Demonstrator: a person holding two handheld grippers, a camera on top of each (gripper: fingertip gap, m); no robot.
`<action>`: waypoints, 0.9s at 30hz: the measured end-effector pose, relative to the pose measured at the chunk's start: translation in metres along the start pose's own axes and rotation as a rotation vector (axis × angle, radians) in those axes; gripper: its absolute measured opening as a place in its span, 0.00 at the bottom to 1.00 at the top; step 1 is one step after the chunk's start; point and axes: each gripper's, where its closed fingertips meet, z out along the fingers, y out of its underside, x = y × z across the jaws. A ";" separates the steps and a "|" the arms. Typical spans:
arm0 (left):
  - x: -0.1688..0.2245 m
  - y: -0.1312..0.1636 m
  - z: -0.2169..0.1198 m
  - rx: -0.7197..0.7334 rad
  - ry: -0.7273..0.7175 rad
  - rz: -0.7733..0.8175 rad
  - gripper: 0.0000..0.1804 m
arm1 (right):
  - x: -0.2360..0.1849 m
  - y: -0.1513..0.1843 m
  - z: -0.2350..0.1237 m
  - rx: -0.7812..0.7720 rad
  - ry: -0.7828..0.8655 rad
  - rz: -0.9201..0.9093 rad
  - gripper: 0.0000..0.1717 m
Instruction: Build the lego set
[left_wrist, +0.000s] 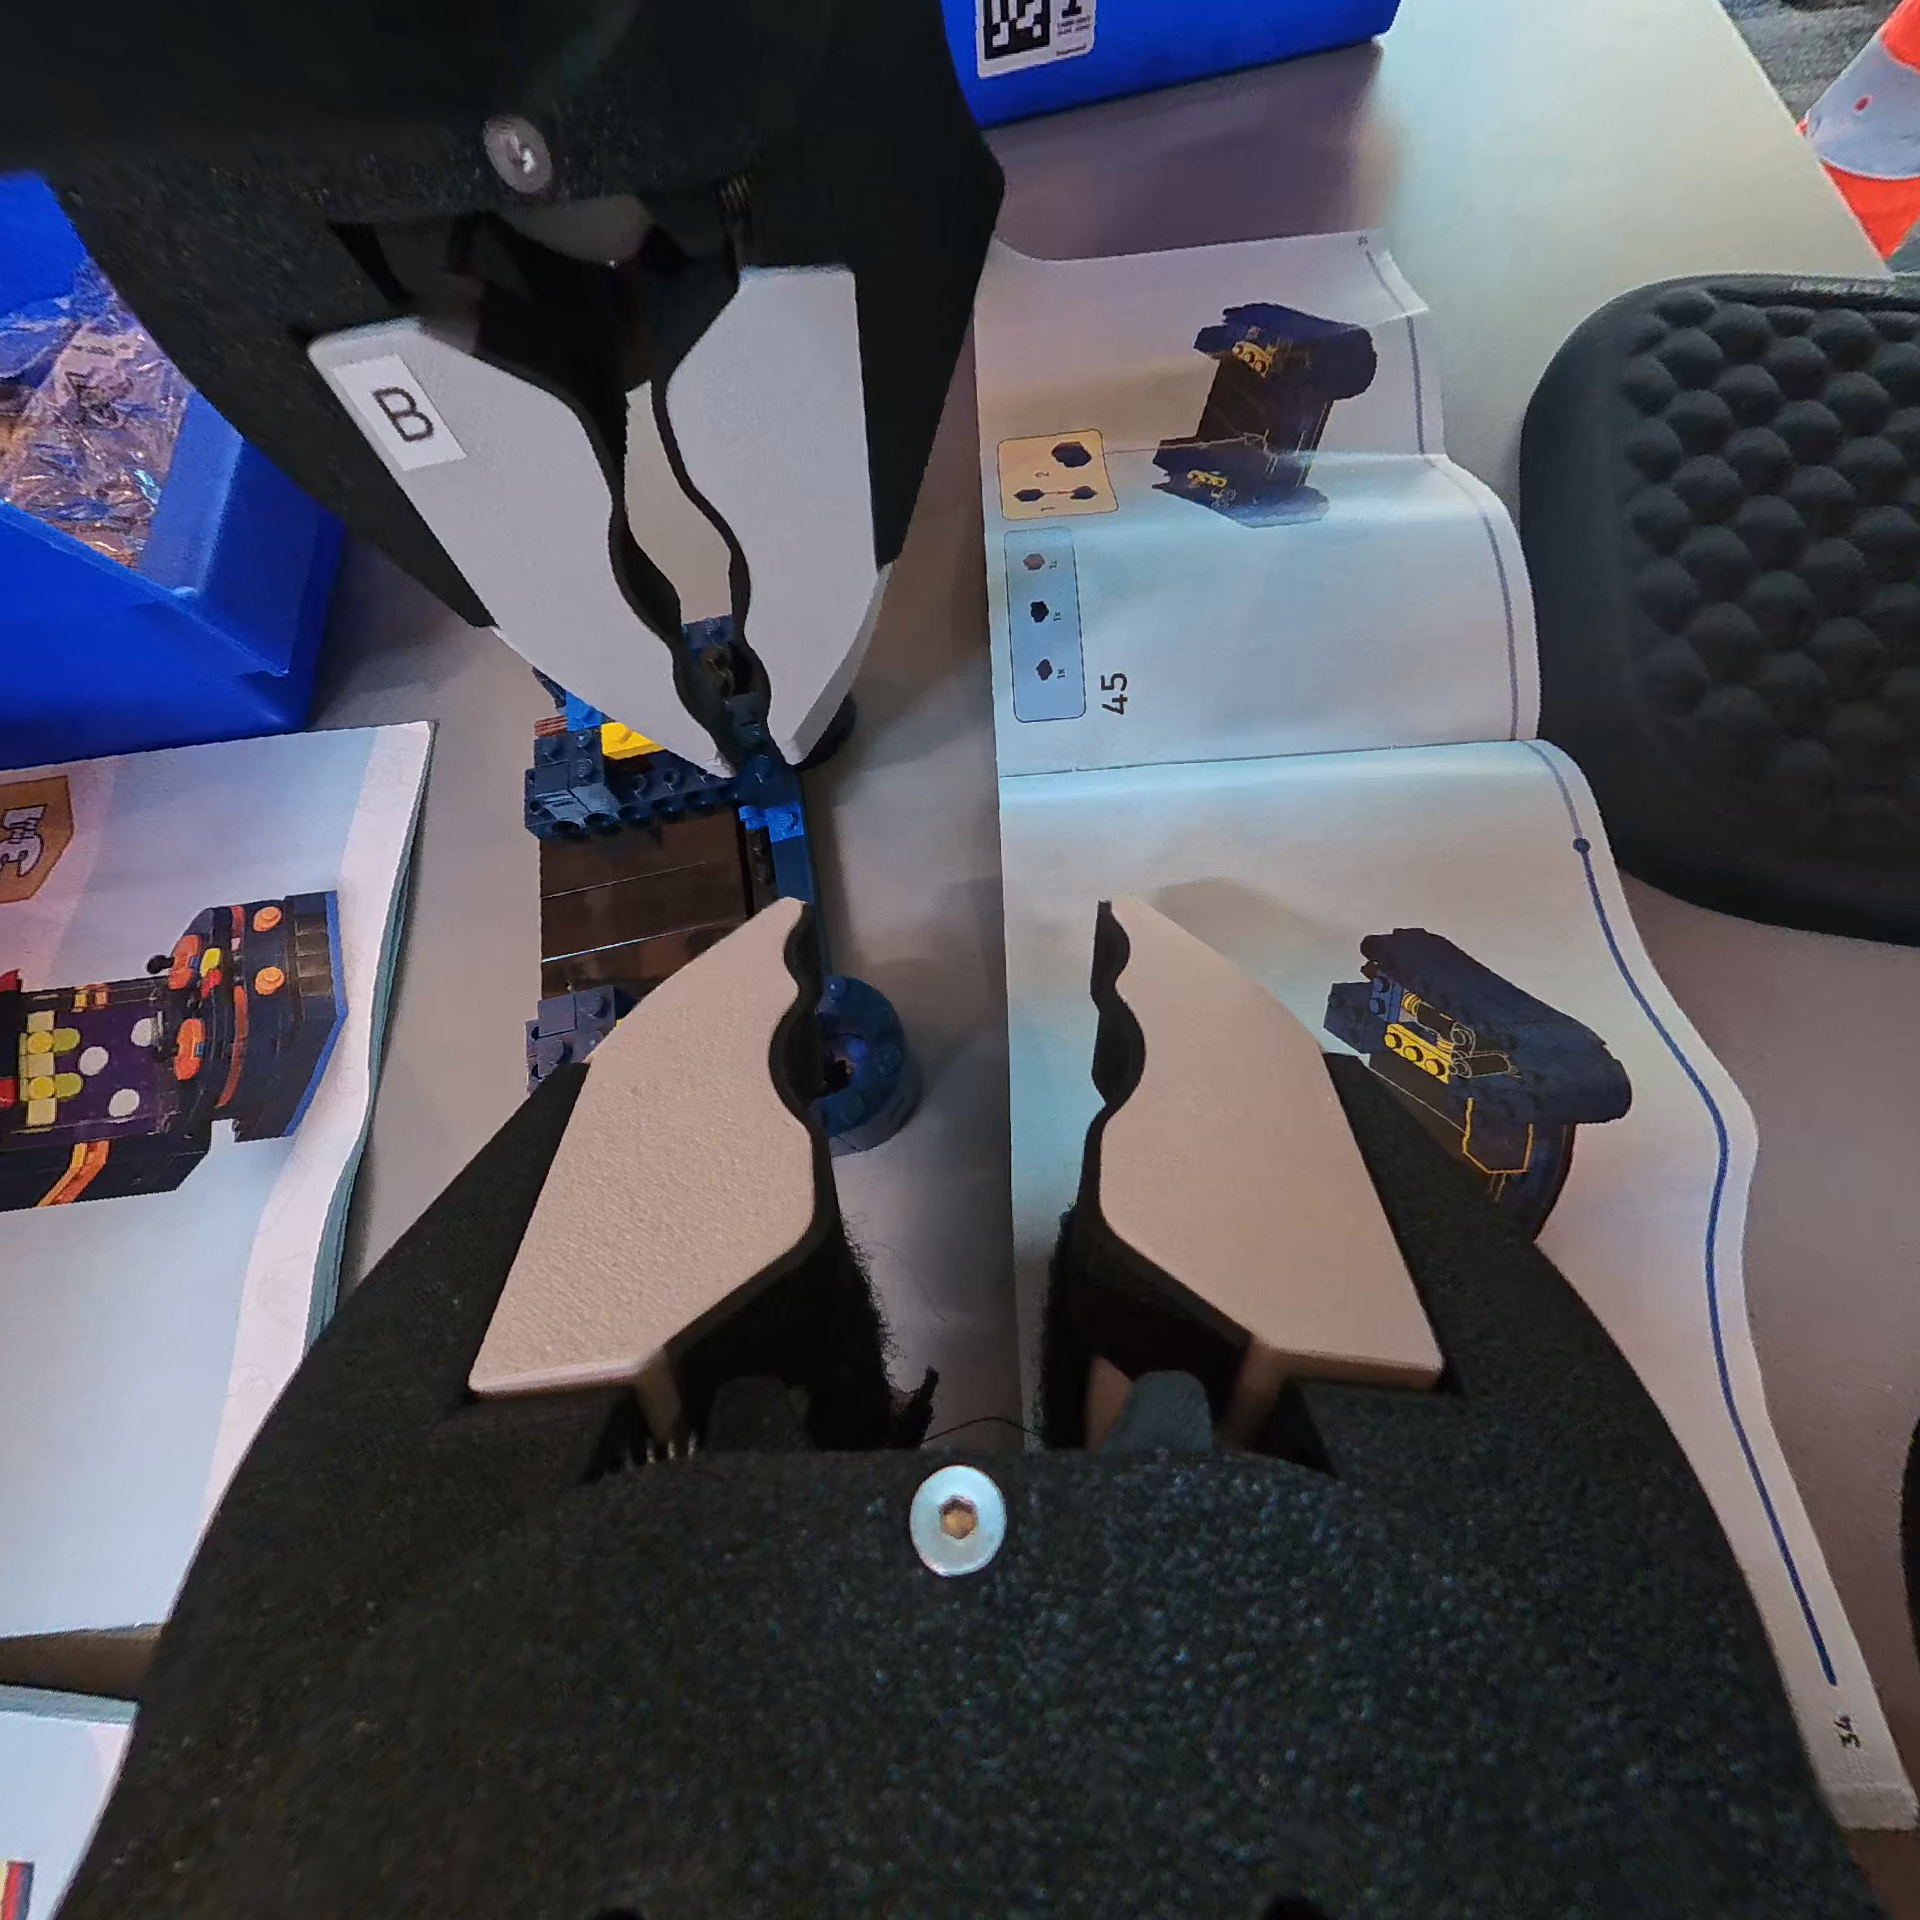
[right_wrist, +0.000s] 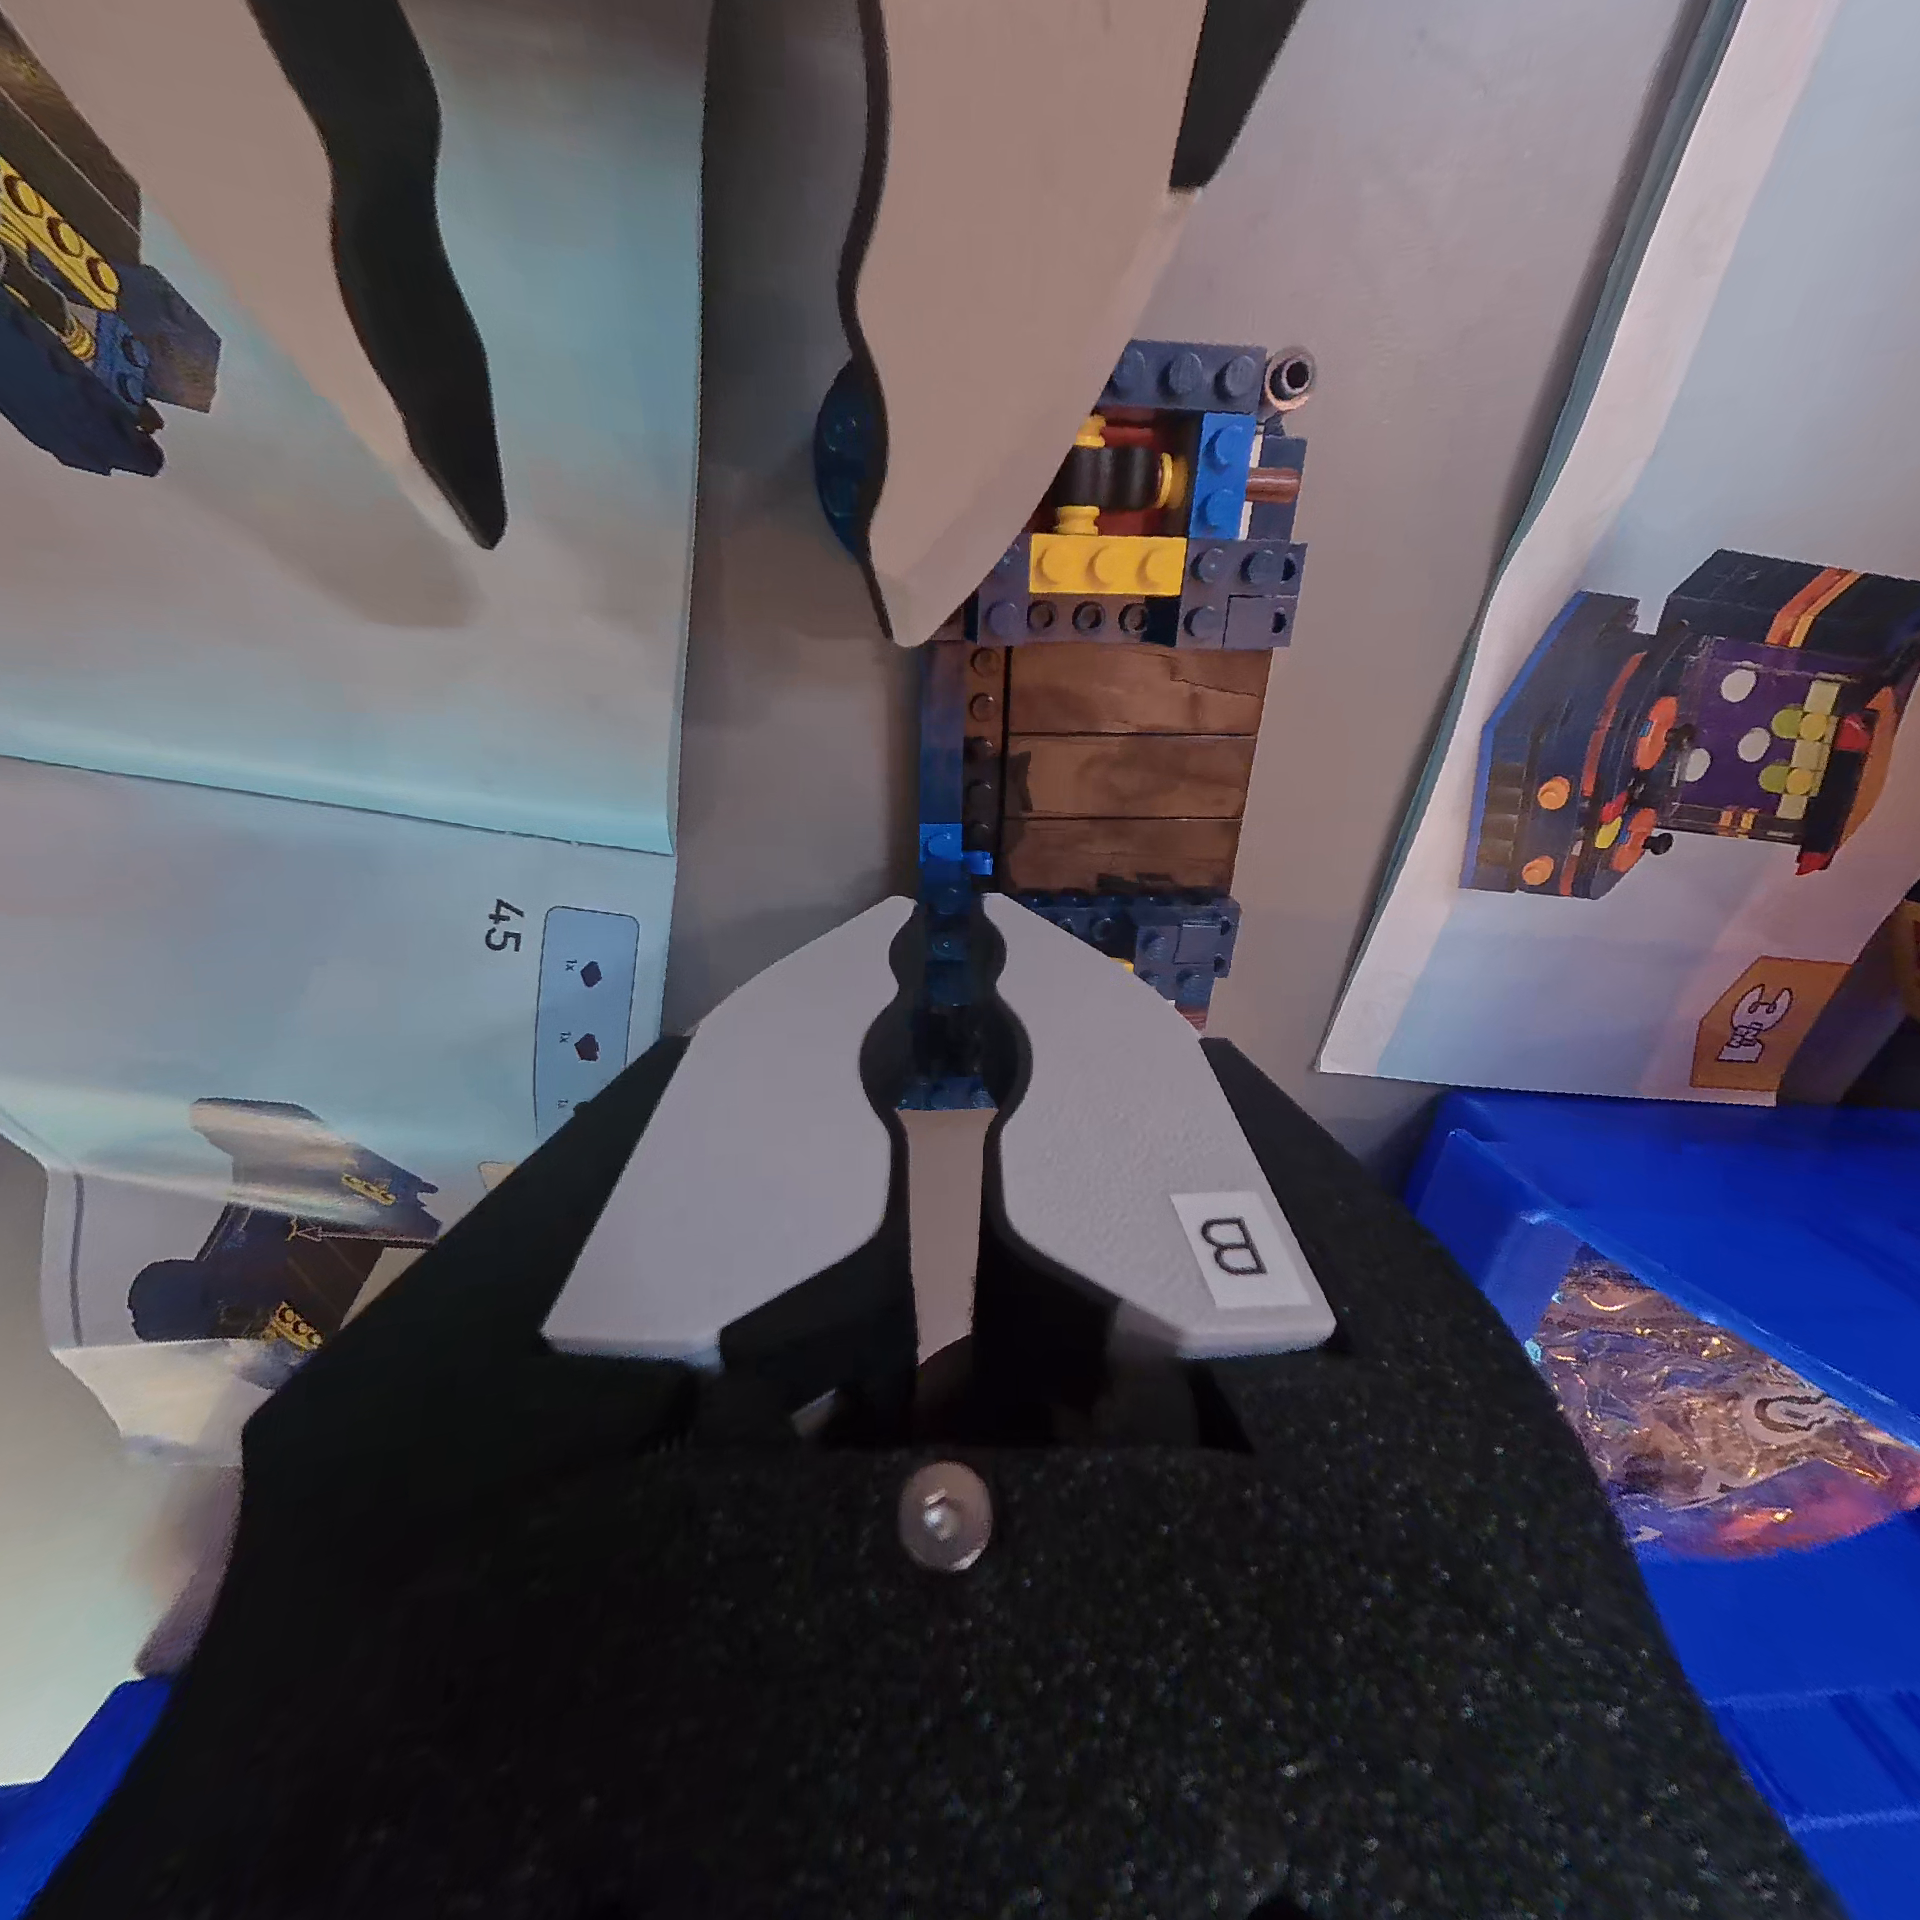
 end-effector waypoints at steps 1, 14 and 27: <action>0.001 0.000 0.000 -0.001 0.003 0.003 0.27 | 0.000 0.001 0.000 -0.010 0.004 -0.006 0.04; -0.002 -0.007 -0.002 0.020 -0.008 0.004 0.28 | 0.001 0.005 -0.001 -0.033 0.006 -0.023 0.04; 0.002 -0.008 0.003 0.028 0.019 0.000 0.28 | 0.002 0.011 -0.002 -0.105 -0.006 -0.053 0.04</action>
